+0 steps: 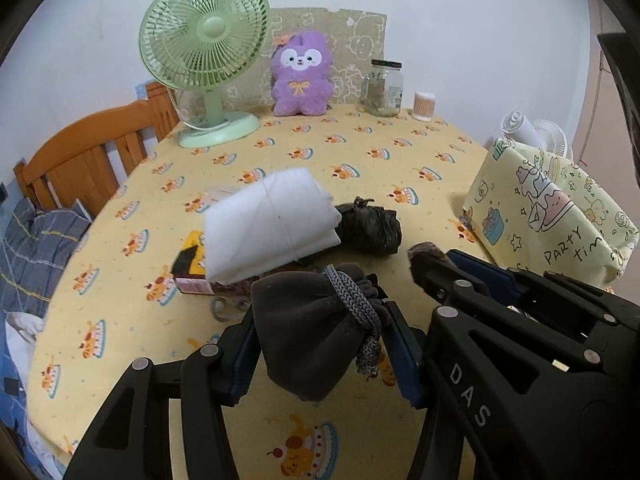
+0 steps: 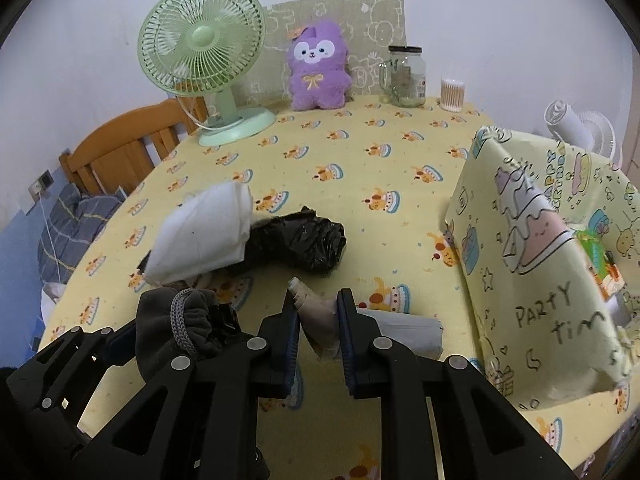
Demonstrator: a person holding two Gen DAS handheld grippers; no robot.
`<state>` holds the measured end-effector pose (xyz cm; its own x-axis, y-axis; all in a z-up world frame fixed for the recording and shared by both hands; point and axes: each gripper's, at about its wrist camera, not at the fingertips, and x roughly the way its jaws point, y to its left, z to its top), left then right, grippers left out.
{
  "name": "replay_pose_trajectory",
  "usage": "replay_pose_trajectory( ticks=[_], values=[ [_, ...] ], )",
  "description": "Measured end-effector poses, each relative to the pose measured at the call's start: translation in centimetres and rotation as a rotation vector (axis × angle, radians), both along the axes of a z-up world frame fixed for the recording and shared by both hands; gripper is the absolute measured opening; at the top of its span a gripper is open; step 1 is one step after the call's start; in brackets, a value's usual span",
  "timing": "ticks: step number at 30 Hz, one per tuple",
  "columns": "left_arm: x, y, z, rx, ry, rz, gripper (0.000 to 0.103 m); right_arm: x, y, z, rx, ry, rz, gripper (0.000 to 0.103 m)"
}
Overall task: Organize soft objects
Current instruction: 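Lift the grey drawstring pouch with the left gripper while the right lifts the rolled sock, then carry the pouch and sock with both grippers over the gift-wrapped box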
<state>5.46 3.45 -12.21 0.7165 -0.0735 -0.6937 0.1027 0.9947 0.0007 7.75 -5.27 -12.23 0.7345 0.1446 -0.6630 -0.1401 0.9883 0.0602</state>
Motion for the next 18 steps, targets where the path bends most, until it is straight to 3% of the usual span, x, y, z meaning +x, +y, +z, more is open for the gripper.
replay_pose_trajectory(
  ticks=[18],
  values=[
    [-1.8, 0.3, 3.9, -0.04, -0.073, 0.008, 0.059, -2.3, 0.2, 4.5, -0.034, -0.094, -0.03, 0.021]
  ],
)
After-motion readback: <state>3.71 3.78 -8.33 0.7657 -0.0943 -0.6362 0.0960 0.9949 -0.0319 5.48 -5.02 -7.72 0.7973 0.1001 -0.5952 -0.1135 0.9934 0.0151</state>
